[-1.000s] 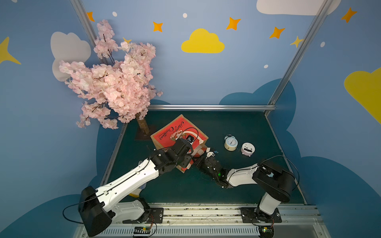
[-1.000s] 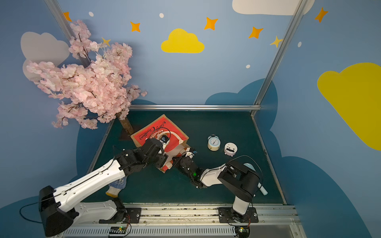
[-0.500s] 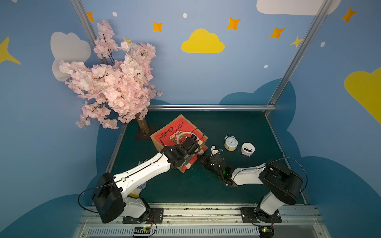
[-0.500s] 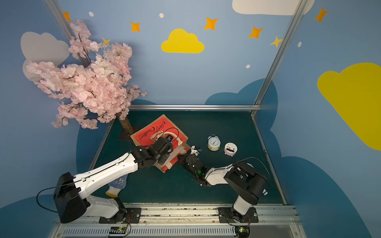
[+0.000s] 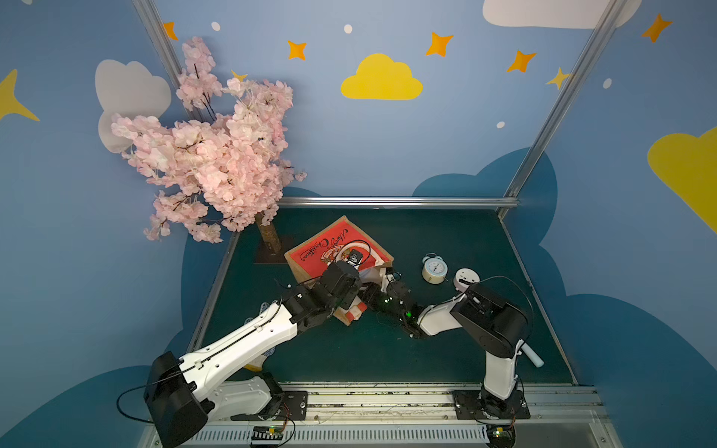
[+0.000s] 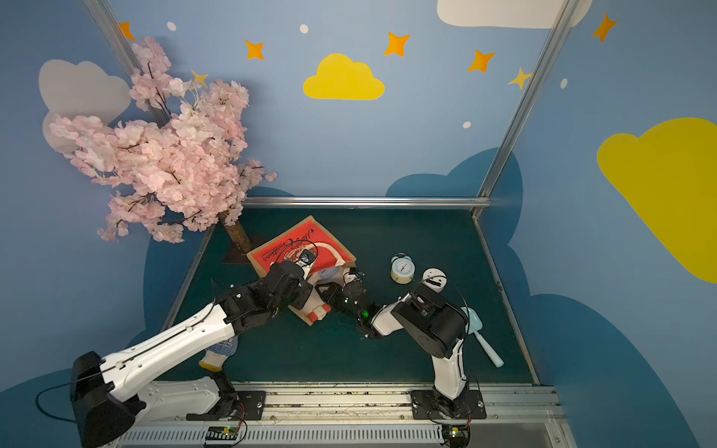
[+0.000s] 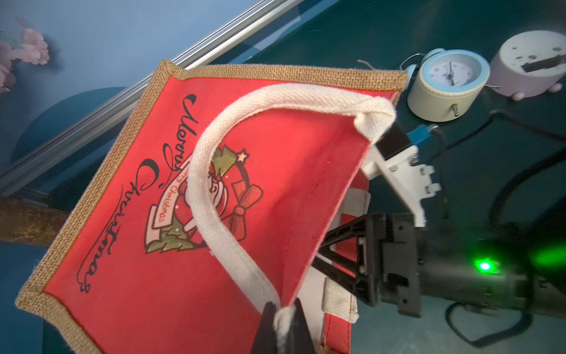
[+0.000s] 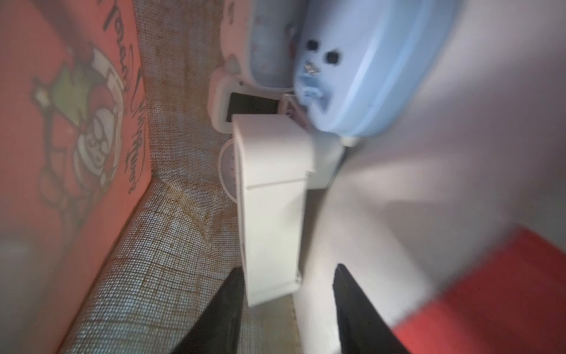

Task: Take the alarm clock out of the canvas bag
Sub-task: Pick up the canvas bag from the center of the board, then pick up the alarm from the canvas bag.

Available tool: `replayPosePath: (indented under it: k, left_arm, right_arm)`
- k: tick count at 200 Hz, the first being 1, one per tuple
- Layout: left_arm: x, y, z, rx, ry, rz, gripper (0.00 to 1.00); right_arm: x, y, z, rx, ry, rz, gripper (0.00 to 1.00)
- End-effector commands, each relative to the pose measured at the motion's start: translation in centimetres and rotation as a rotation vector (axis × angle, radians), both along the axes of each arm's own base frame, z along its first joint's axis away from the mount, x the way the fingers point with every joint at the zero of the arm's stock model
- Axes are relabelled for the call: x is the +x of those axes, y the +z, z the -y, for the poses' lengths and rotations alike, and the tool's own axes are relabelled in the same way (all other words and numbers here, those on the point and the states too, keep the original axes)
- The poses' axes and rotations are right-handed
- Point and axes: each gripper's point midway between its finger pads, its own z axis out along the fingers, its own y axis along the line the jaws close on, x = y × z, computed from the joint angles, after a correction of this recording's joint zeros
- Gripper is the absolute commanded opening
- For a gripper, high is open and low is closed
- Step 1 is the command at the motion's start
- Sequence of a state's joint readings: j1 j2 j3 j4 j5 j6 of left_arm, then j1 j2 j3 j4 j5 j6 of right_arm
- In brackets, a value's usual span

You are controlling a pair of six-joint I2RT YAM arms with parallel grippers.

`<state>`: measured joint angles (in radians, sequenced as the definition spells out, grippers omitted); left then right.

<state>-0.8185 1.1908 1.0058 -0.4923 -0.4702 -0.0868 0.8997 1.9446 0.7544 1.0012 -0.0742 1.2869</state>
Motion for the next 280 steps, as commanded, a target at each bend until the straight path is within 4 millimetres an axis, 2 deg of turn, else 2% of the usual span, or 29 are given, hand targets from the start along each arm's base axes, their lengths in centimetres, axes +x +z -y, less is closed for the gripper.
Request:
replayPosePath:
  k: [1, 22, 49, 99, 146, 234, 280]
  left_arm:
    - [-0.2, 1.6, 1.5, -0.09, -0.04, 0.007, 0.03]
    - [-0.1, 2.0, 1.5, -0.114, -0.035, 0.019, 0.03]
    - [-0.3, 2.9, 1.5, -0.149, -0.036, 0.036, 0.03]
    - [-0.5, 2.6, 1.4, -0.171, -0.025, 0.027, 0.03]
    - [-0.5, 2.6, 1.7, -0.208, -0.021, 0.029, 0.03]
    - [-0.4, 3.0, 1.5, -0.234, -0.001, 0.041, 0.03]
    - [-0.4, 2.8, 0.5, -0.233, 0.035, 0.041, 0.03]
  right_arm:
    - [0.0, 1.5, -2.0, 0.064, 0.084, 0.041, 0.53]
    - [0.1, 0.1, -2.9, 0.075, 0.103, -0.01, 0.54]
    - [0.3, -1.4, -3.0, 0.092, 0.089, -0.046, 0.57]
    - [1.3, 0.1, -4.7, 0.152, 0.122, 0.008, 0.59]
    - [2.0, -0.5, -5.1, 0.229, 0.102, -0.019, 0.59]
    - [2.1, -0.5, -4.7, 0.218, 0.089, -0.012, 0.41]
    - [1.6, 0.2, -3.7, 0.166, 0.083, 0.004, 0.26]
